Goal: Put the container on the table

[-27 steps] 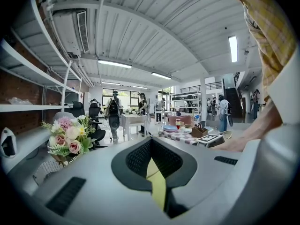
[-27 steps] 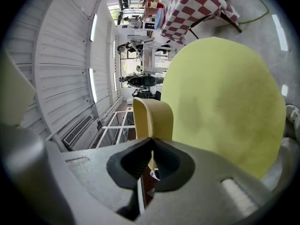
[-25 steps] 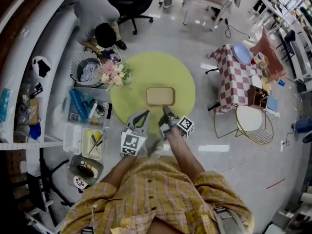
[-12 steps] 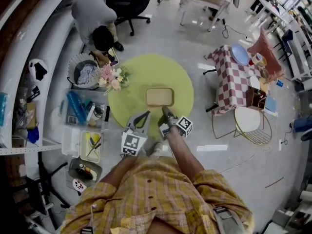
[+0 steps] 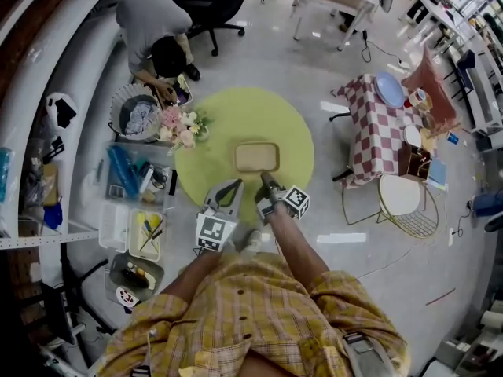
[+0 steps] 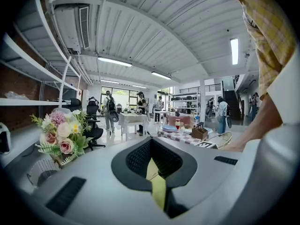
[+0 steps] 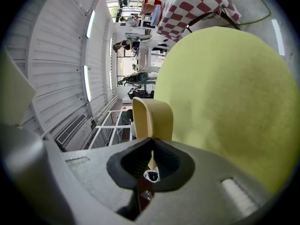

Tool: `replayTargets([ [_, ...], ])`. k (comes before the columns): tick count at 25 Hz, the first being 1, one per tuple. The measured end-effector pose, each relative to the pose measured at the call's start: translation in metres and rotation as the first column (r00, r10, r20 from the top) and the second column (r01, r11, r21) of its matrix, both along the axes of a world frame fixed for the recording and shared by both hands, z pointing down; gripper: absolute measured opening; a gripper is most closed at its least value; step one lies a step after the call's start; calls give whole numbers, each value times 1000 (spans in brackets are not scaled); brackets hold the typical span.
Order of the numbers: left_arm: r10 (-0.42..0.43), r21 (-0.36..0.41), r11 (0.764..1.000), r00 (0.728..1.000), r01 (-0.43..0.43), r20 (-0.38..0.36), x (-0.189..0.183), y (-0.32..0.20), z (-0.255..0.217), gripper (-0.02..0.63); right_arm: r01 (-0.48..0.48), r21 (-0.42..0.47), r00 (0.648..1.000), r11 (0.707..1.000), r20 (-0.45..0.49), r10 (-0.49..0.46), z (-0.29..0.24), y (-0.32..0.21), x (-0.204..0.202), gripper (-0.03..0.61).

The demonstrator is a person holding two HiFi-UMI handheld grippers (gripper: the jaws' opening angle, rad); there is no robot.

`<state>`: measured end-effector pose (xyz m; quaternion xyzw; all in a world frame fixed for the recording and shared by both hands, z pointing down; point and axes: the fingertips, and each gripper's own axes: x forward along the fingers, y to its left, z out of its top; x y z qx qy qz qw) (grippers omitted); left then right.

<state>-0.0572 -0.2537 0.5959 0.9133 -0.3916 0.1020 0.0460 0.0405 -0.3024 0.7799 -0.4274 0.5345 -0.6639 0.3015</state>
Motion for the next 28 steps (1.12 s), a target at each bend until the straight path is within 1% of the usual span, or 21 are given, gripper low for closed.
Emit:
replayTargets([
  [8,-19,-7,1000,1000,19,4,-12,-7,1,6,8,-13,1000,1000,-3,-8,10,-13,-7,11],
  [23,-19,-22,1000,1000,19,6,-14,-18,8,6,13,-86,1000,996,10,-12,40,-27,-14,11],
  [28,-23,-26,999,1000,24,5,-18,-20,8,6,3,-109,1000,994,21,0,47,-32,-14,11],
])
